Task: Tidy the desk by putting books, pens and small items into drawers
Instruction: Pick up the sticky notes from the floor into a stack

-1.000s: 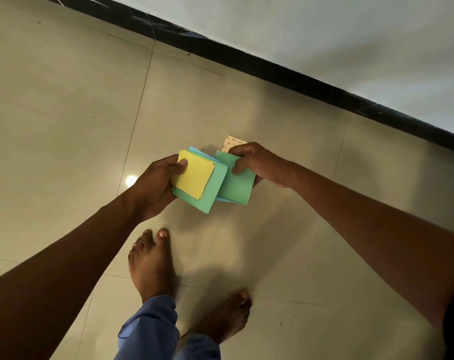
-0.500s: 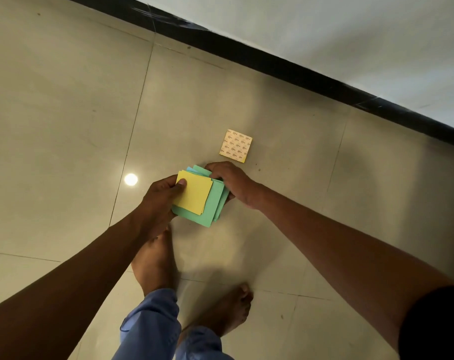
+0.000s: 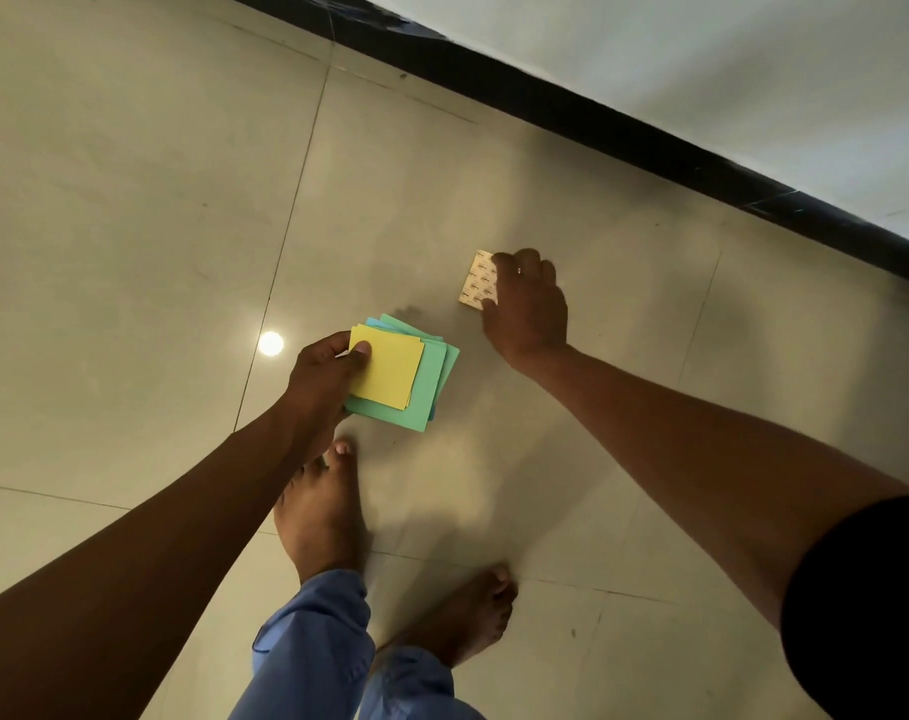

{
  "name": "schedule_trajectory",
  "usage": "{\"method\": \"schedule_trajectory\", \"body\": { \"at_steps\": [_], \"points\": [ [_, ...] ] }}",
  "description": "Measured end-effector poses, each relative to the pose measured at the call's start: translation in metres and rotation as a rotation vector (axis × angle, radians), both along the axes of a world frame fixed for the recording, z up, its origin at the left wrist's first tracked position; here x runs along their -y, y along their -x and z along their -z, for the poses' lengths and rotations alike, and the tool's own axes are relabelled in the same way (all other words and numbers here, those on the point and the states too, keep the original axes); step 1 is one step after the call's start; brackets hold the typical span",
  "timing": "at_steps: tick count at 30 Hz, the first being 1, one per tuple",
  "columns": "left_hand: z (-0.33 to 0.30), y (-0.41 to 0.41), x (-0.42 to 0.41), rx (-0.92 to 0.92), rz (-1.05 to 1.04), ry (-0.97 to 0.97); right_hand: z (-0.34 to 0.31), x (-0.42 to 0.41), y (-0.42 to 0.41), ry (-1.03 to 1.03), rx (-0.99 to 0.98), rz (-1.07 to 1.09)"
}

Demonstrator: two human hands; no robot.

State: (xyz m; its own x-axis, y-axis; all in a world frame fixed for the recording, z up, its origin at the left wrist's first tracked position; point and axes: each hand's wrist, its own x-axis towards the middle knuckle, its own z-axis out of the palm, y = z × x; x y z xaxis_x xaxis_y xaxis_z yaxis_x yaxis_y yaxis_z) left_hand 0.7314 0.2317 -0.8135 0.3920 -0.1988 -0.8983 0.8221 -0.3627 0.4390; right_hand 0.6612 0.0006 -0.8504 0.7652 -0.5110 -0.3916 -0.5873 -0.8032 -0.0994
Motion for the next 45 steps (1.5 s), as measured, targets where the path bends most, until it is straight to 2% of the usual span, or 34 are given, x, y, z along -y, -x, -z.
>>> {"method": "schedule_trajectory", "body": {
  "at_steps": [5, 9, 17, 24, 26, 29, 36, 40, 45],
  "points": [
    [0.008, 0.001, -0.004, 0.000, 0.007, -0.006, 0.014, 0.015, -0.006, 0.130, -0.119, -0.126],
    [0.012, 0.001, -0.009, -0.005, 0.007, -0.006, 0.014, 0.019, -0.009, 0.176, -0.129, -0.262],
    [0.015, 0.006, -0.025, -0.005, 0.023, -0.019, 0.006, 0.026, -0.028, 0.053, -0.177, -0.017],
    [-0.011, -0.002, -0.023, -0.007, 0.014, -0.033, -0.028, 0.029, -0.018, -0.224, -0.159, 0.184],
    [-0.028, -0.005, -0.021, -0.008, 0.013, -0.043, -0.050, 0.022, -0.011, -0.266, -0.113, 0.228],
    [-0.062, -0.009, -0.013, 0.009, 0.012, -0.049, -0.093, 0.009, -0.002, -0.280, 0.080, 0.207],
    [-0.165, -0.024, 0.003, 0.046, 0.020, -0.088, -0.245, -0.023, -0.010, -0.270, 0.412, 0.185],
    [-0.241, -0.036, 0.015, 0.067, 0.008, -0.014, -0.333, -0.036, -0.012, -0.505, 0.598, 0.275],
    [-0.360, -0.045, 0.030, 0.111, 0.008, 0.113, -0.454, -0.052, -0.003, -0.696, 0.687, 0.398]
  ]
}}
